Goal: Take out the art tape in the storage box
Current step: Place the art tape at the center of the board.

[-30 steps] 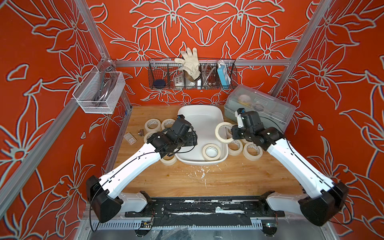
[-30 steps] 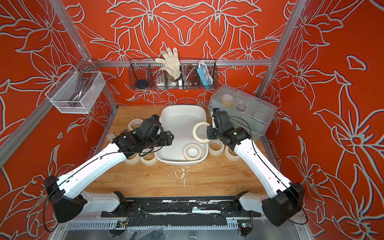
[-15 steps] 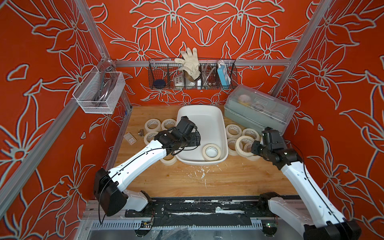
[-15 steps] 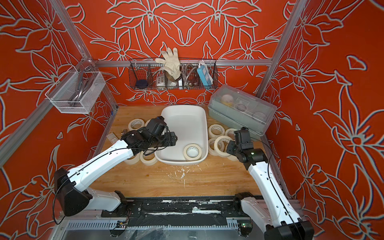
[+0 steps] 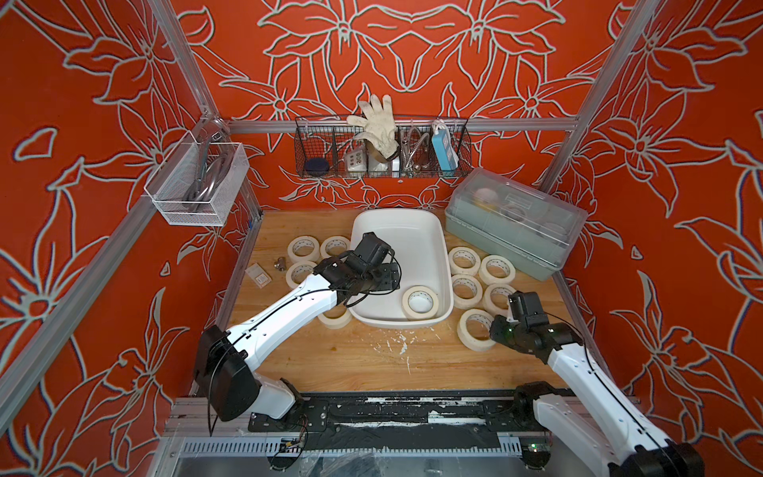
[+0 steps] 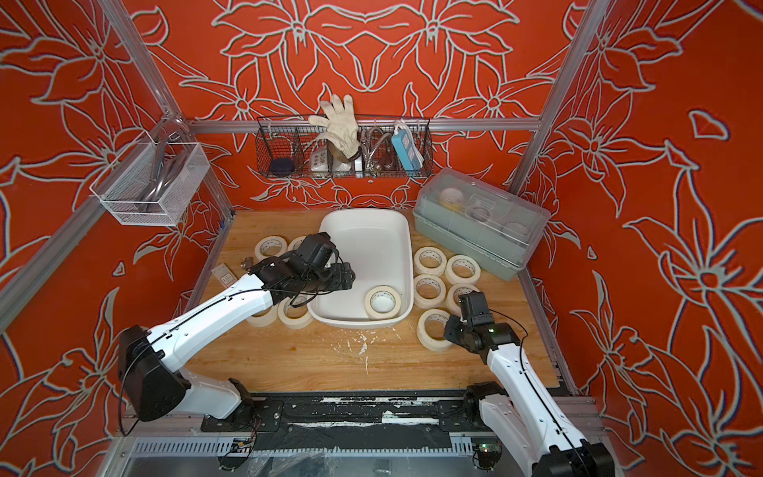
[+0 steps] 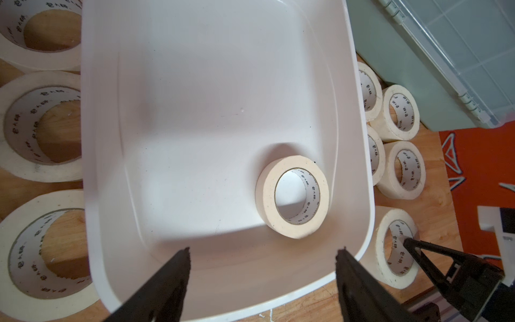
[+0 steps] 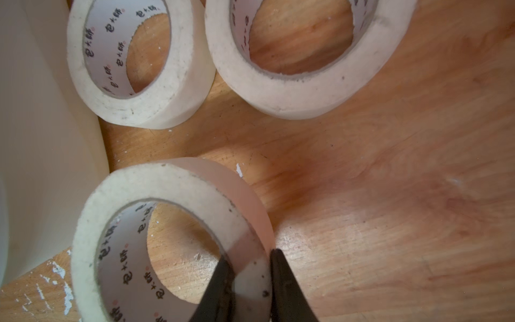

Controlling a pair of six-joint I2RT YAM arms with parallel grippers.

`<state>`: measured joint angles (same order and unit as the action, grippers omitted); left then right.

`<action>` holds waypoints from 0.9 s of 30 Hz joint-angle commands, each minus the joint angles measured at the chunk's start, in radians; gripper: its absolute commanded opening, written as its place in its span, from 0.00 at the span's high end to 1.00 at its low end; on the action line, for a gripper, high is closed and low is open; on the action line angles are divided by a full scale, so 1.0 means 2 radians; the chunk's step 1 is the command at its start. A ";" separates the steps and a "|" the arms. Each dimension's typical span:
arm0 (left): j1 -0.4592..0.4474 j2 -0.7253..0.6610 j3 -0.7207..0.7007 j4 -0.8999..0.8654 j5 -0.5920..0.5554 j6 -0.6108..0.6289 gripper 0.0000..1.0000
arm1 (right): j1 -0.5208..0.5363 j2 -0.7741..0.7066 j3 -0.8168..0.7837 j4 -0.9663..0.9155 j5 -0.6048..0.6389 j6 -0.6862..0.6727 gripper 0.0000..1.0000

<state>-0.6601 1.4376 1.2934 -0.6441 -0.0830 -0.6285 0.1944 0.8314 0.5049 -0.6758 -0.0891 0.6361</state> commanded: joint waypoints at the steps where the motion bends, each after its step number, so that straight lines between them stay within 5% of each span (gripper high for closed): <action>1: 0.003 0.006 -0.005 0.002 0.007 -0.003 0.19 | -0.002 0.005 -0.013 0.055 -0.018 0.011 1.00; 20: 0.004 0.025 -0.018 0.005 0.012 -0.006 0.19 | 0.028 0.103 -0.022 0.146 0.025 0.000 1.00; 27: 0.007 0.032 -0.019 0.001 0.011 -0.009 0.18 | 0.032 0.129 -0.017 0.151 0.010 0.003 0.75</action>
<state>-0.6559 1.4883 1.2640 -0.6342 -0.0647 -0.6369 0.2493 1.0660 0.4637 -0.3813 -0.0658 0.6411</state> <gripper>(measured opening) 0.821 0.237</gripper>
